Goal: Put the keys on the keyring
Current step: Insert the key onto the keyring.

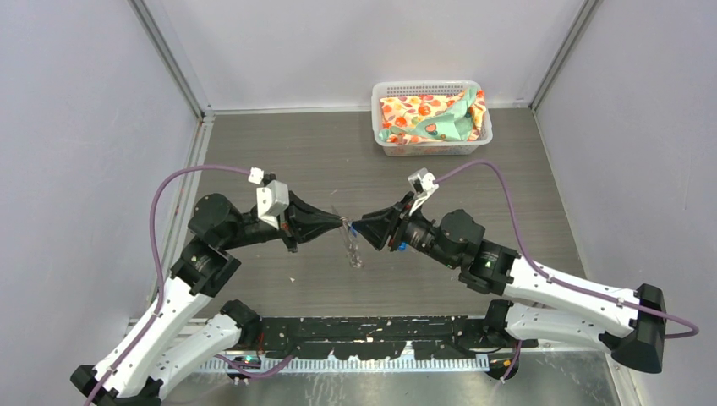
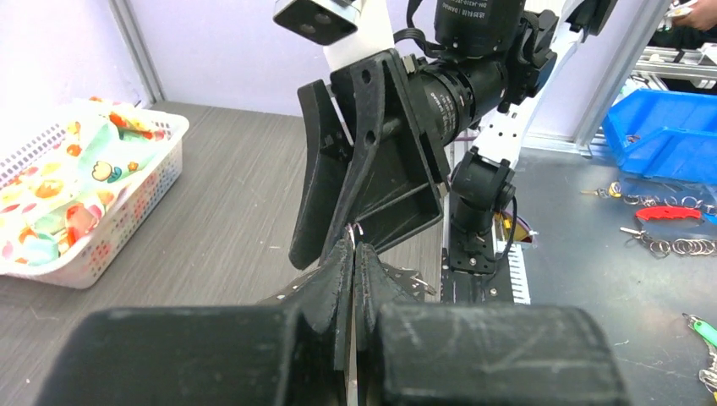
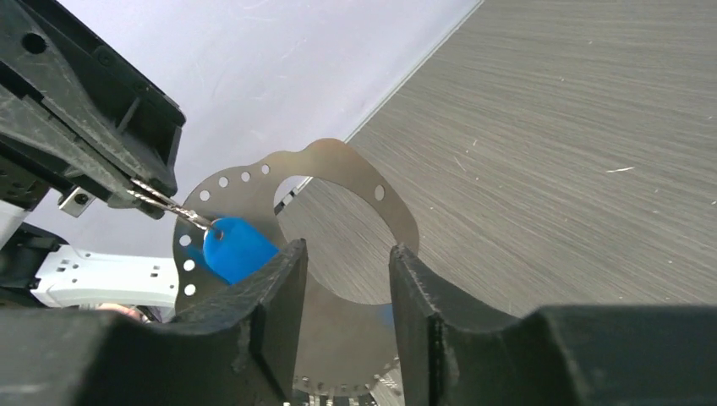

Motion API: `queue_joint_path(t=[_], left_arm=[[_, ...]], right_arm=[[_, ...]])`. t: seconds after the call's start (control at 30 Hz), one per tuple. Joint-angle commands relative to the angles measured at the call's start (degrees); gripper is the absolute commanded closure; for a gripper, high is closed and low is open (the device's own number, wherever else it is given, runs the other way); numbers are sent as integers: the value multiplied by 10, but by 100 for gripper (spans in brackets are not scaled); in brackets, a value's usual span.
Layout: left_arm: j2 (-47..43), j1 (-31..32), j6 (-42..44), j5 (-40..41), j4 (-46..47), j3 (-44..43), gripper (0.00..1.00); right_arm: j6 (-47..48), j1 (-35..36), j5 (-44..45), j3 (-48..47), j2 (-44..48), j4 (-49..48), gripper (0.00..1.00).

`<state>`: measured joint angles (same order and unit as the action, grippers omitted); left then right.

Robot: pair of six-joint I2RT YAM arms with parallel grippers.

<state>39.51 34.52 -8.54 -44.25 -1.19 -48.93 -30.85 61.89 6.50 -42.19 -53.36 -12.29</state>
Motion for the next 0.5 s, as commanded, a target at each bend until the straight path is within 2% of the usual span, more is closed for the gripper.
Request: queue_joint_path(t=[0.0, 0.13, 0.23, 0.37, 0.47], left_arm=[[0, 2, -4, -18, 46, -24, 100], [3, 3, -9, -26, 43, -31, 100], [8, 2, -21, -42, 49, -34, 100], [16, 3, -48, -50, 72, -37, 100], [22, 2, -66, -66, 88, -44, 100]], right_arm=[[8, -7, 1, -12, 51, 11, 51], [72, -12, 1, -68, 91, 122, 46], [114, -15, -7, -121, 103, 182, 38], [146, -20, -78, -178, 68, 231, 34], [146, -24, -140, -197, 38, 233, 34]])
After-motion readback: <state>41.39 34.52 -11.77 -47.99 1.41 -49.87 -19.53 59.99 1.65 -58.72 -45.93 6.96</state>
